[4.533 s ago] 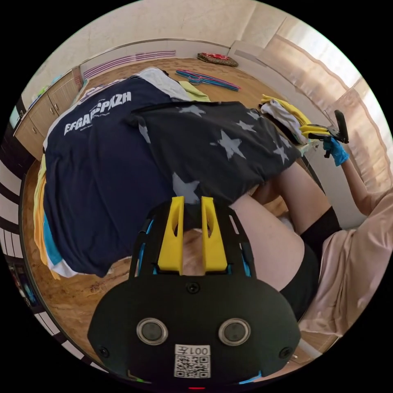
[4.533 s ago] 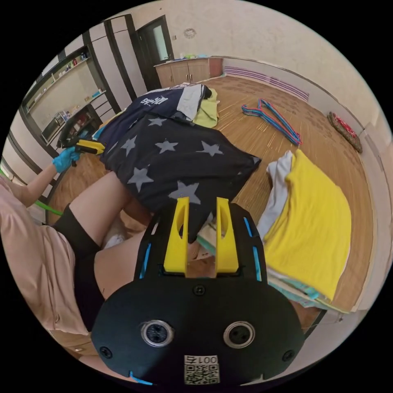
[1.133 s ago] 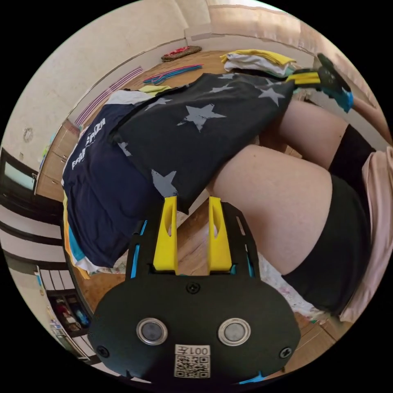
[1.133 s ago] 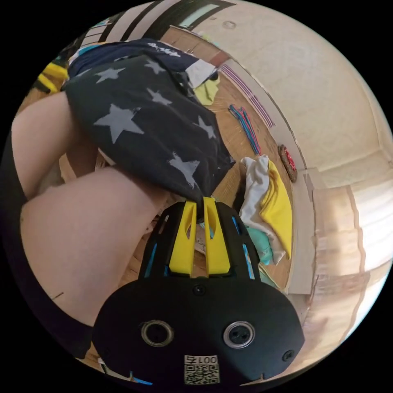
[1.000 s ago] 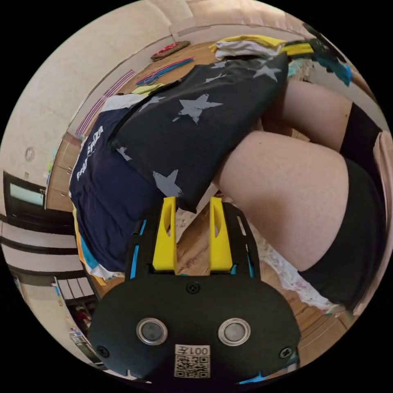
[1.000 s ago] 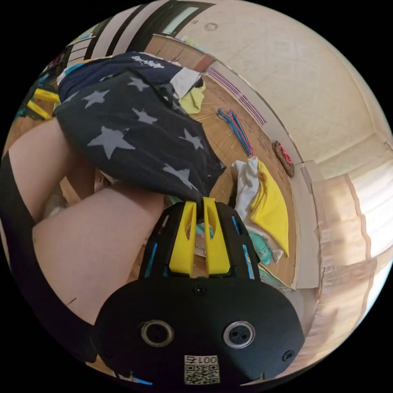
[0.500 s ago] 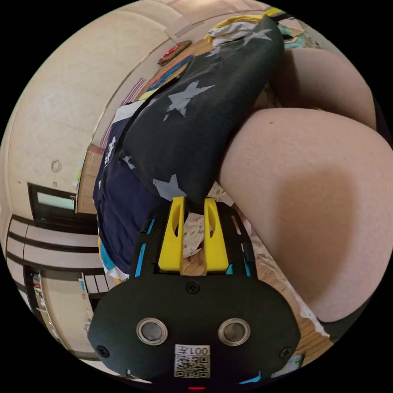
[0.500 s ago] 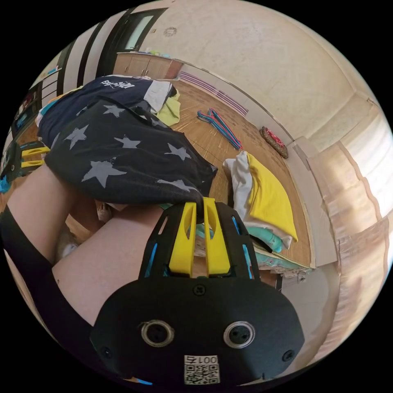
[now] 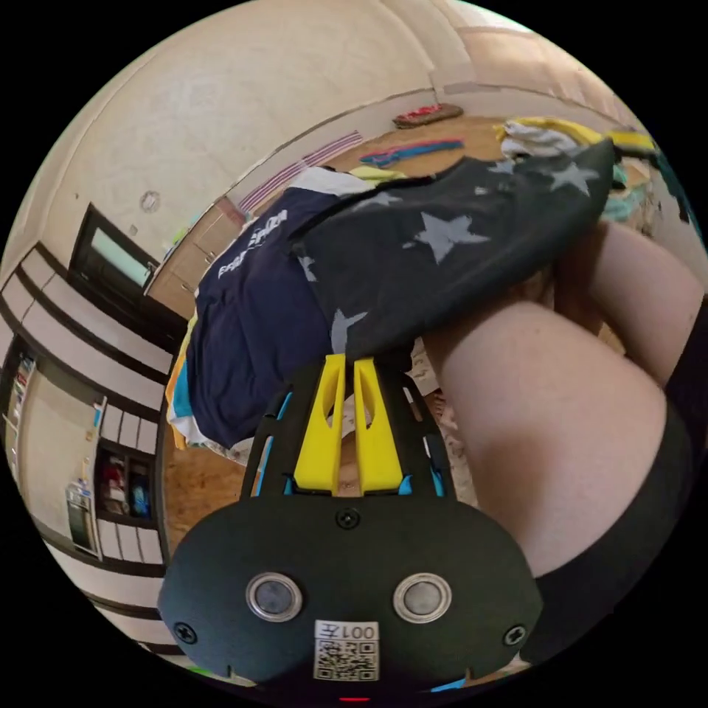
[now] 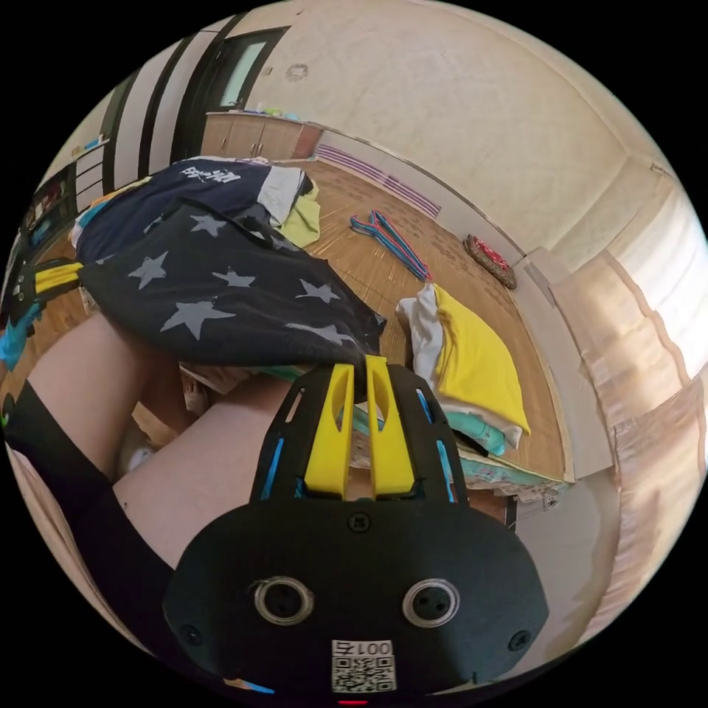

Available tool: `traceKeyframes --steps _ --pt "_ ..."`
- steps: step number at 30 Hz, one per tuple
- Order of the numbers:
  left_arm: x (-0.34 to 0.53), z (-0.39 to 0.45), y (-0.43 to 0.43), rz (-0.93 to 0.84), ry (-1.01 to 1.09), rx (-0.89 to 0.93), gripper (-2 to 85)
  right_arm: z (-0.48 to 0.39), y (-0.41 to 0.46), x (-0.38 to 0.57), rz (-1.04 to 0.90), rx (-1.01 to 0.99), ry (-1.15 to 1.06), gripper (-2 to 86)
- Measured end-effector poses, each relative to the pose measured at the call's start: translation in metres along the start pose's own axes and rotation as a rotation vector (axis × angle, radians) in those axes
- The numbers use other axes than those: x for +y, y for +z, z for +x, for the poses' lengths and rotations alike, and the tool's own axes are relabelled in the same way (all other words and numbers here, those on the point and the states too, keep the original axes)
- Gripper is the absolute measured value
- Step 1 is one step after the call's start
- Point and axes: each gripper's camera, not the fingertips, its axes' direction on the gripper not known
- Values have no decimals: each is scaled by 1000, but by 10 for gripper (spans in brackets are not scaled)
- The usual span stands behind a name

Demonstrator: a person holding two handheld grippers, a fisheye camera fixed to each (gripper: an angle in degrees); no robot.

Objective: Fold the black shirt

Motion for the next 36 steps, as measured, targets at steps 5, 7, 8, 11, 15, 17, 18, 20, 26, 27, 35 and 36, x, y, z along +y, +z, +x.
traceKeyframes --steps 5,7,8,11,15,17,18,20,26,27,35,36 --pt "-8 -43 -51 112 -117 -3 -14 15 -37 11 81 2 91 29" --pt "-14 -62 -74 175 -155 -15 -15 21 -56 14 122 34 94 28" --pt "-16 -66 -79 189 -163 -13 -15 22 -61 13 133 43 91 28" --pt "-40 -87 -94 286 -156 -19 -15 32 -75 3 168 48 70 27" --pt "-118 -115 -80 369 -102 -53 -15 50 -63 -31 197 81 8 27" --pt "-163 -130 -73 393 -106 -38 -15 65 -55 -47 217 139 16 27" --pt "-194 -138 -70 412 -108 -37 -15 78 -51 -57 234 165 45 26" --pt "-240 -150 -69 447 -132 -16 -15 100 -51 -69 268 200 90 26" --pt "-356 -177 -78 529 -154 168 -15 128 -76 -84 332 266 172 25" --pt "-366 -181 -76 531 -158 171 -15 124 -83 -82 344 252 154 25" --pt "-343 -202 14 285 -132 172 -15 40 -85 -60 192 -64 -46 18" --pt "-330 -205 32 222 -117 171 -15 21 -79 -56 138 -120 -89 17"
